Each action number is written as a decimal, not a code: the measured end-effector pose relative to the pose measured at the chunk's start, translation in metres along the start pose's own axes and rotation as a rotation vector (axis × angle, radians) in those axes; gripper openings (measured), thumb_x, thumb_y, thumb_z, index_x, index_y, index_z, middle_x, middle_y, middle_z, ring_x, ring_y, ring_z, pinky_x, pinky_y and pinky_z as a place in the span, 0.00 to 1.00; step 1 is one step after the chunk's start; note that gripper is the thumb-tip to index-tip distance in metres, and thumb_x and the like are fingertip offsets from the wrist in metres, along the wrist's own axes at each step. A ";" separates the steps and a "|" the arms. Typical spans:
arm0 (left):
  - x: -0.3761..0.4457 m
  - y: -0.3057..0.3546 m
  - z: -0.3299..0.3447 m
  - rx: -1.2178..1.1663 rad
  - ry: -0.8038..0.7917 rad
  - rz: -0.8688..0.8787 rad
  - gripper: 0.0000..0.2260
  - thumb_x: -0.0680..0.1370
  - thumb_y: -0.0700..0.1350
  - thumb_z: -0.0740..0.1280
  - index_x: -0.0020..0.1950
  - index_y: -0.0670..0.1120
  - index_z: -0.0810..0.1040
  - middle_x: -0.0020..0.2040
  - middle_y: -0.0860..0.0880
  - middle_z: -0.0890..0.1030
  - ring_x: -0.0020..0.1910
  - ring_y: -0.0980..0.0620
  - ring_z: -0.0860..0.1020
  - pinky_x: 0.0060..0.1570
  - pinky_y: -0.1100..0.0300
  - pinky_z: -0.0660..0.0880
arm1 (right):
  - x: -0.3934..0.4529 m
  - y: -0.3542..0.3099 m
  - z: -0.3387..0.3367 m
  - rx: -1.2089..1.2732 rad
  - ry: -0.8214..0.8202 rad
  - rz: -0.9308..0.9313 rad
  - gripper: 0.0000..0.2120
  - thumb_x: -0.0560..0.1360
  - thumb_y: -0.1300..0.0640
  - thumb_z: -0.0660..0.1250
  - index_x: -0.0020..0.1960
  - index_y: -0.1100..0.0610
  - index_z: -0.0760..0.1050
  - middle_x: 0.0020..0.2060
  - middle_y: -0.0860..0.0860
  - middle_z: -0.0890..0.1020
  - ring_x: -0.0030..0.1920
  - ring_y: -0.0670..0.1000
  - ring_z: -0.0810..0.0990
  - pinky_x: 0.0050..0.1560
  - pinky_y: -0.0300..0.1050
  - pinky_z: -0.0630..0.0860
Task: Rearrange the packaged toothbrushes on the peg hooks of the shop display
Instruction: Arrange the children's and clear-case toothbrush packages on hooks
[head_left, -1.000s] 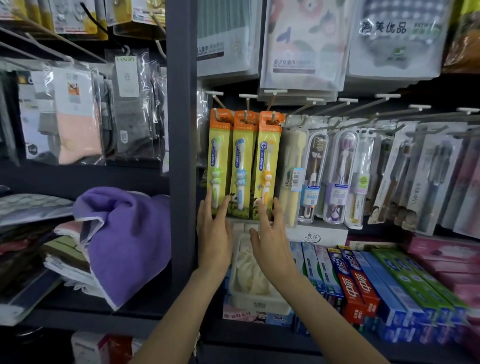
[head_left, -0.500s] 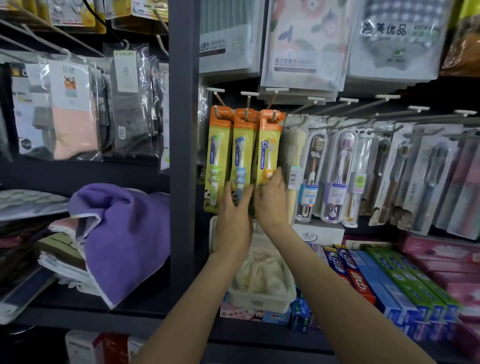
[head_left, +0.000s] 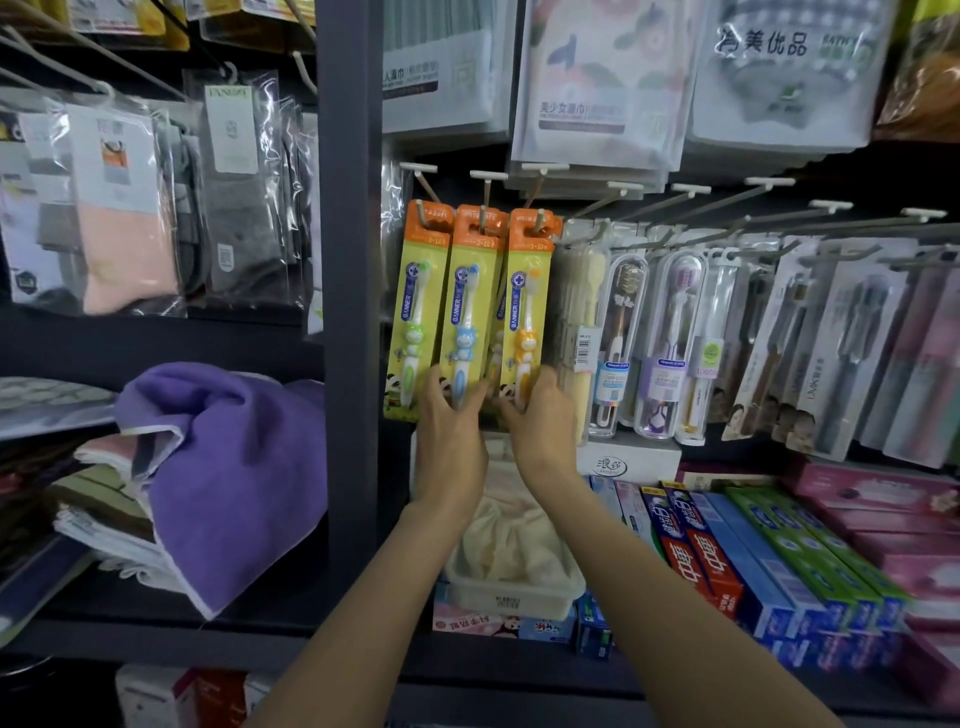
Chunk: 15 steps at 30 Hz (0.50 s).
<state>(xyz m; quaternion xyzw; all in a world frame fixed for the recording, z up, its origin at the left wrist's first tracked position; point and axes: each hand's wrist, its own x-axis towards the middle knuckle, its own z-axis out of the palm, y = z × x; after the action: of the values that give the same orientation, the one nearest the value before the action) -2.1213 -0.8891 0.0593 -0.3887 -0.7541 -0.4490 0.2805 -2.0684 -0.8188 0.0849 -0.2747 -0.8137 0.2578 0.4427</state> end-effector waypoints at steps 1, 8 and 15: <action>-0.001 -0.002 -0.001 0.031 -0.030 0.000 0.22 0.80 0.49 0.59 0.73 0.49 0.59 0.73 0.49 0.58 0.71 0.50 0.59 0.67 0.58 0.61 | -0.002 0.001 -0.001 -0.009 0.008 -0.015 0.14 0.75 0.57 0.67 0.54 0.62 0.67 0.44 0.55 0.77 0.42 0.51 0.73 0.36 0.41 0.64; -0.007 -0.005 0.000 -0.017 -0.113 -0.068 0.22 0.78 0.34 0.59 0.71 0.49 0.66 0.76 0.44 0.44 0.75 0.47 0.45 0.69 0.58 0.55 | -0.008 0.004 0.002 -0.013 0.029 -0.028 0.16 0.72 0.58 0.70 0.54 0.61 0.66 0.44 0.58 0.79 0.45 0.57 0.76 0.43 0.53 0.73; -0.016 -0.004 -0.002 0.041 -0.066 0.010 0.23 0.75 0.29 0.60 0.69 0.44 0.69 0.76 0.41 0.51 0.75 0.43 0.52 0.67 0.53 0.63 | -0.007 0.007 0.005 -0.020 0.010 -0.007 0.18 0.74 0.61 0.67 0.60 0.64 0.65 0.52 0.61 0.78 0.53 0.60 0.76 0.51 0.55 0.73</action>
<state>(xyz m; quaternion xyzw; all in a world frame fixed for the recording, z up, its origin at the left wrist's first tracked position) -2.1158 -0.8971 0.0455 -0.4014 -0.7699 -0.4191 0.2655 -2.0681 -0.8188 0.0737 -0.2774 -0.8149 0.2468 0.4450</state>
